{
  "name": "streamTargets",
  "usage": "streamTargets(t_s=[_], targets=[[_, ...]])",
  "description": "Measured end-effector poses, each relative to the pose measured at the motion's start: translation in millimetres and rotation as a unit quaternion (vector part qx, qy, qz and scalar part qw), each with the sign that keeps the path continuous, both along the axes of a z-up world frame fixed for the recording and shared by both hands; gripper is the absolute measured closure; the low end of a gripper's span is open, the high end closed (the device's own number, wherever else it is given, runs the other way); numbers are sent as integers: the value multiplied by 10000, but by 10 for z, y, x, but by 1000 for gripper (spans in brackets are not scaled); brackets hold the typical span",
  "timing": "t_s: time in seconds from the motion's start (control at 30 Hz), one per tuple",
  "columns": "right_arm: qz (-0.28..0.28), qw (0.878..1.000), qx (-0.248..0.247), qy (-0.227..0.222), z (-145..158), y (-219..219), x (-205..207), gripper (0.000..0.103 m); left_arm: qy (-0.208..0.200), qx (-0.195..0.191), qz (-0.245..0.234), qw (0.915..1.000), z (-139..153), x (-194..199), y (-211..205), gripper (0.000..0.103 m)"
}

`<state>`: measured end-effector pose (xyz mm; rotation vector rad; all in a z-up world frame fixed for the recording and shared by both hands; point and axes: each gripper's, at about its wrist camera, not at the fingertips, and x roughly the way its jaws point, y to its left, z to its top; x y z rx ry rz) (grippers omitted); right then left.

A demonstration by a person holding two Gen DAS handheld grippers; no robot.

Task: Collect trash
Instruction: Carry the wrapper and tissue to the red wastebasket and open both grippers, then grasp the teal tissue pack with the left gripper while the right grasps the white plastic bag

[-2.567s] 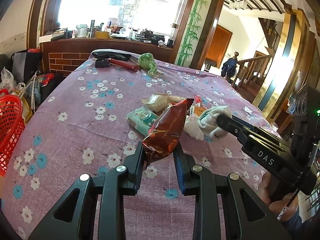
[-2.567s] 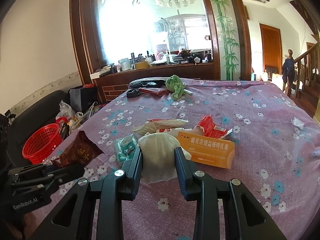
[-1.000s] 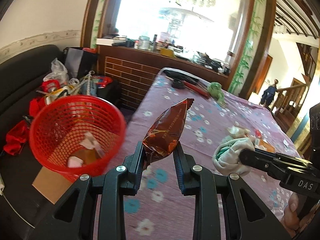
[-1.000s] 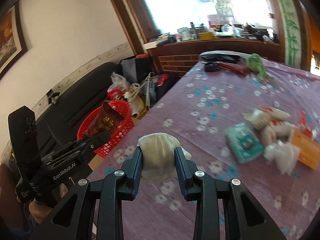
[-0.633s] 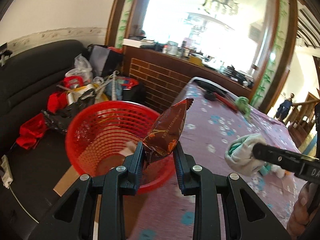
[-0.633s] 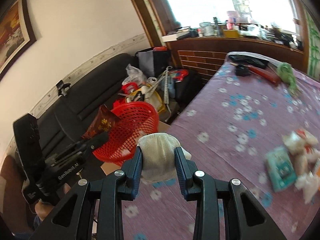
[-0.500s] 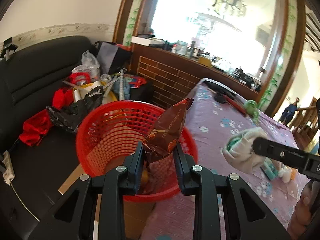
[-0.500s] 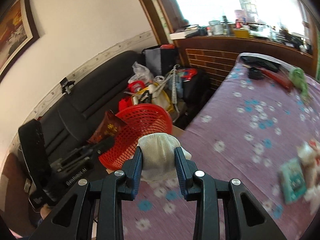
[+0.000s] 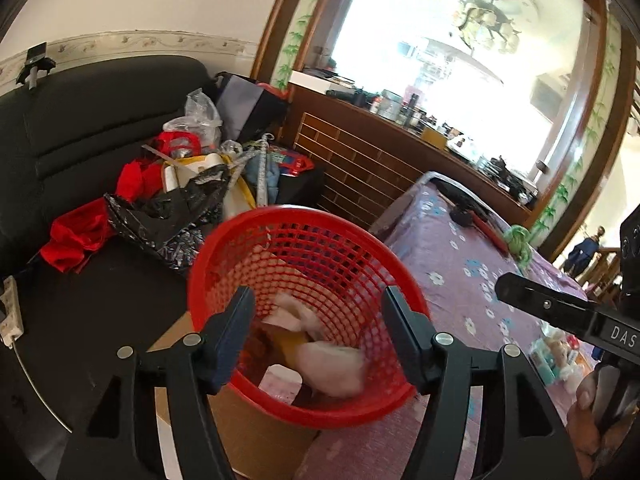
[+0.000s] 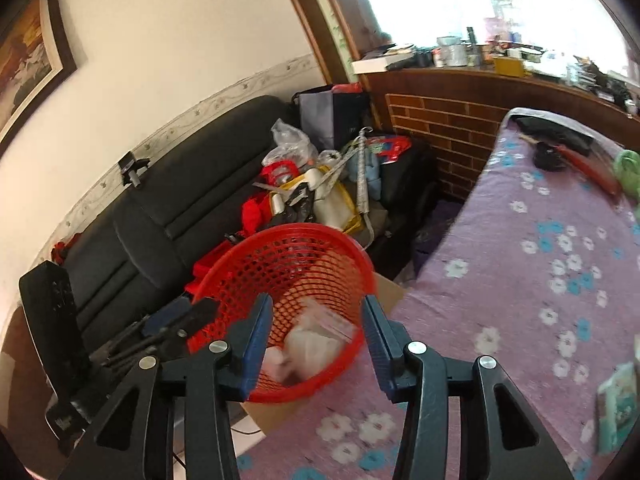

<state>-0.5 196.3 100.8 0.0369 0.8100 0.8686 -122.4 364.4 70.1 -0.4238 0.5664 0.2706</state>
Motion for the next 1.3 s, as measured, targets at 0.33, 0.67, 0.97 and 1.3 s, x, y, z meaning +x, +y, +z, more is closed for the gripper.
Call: streamTargets(t_s=[0.33, 0.67, 0.97, 1.3], targets=[[-543, 9983, -150, -136, -126, -911, -323, 49, 90, 199, -896, 9957, 47, 110, -903, 36], [-1592, 9871, -100, -147, -169, -2222, -308, 49, 314, 467, -1721, 9835, 5, 267, -1925, 32], [-2188, 9748, -348, 250, -376, -3062, 241, 49, 576, 681, -2383, 9671, -80, 423, -2685, 31], [-1410, 9843, -1014, 308, -606, -2923, 217, 48, 766, 831, -2572, 9597, -125, 534, -2946, 28]])
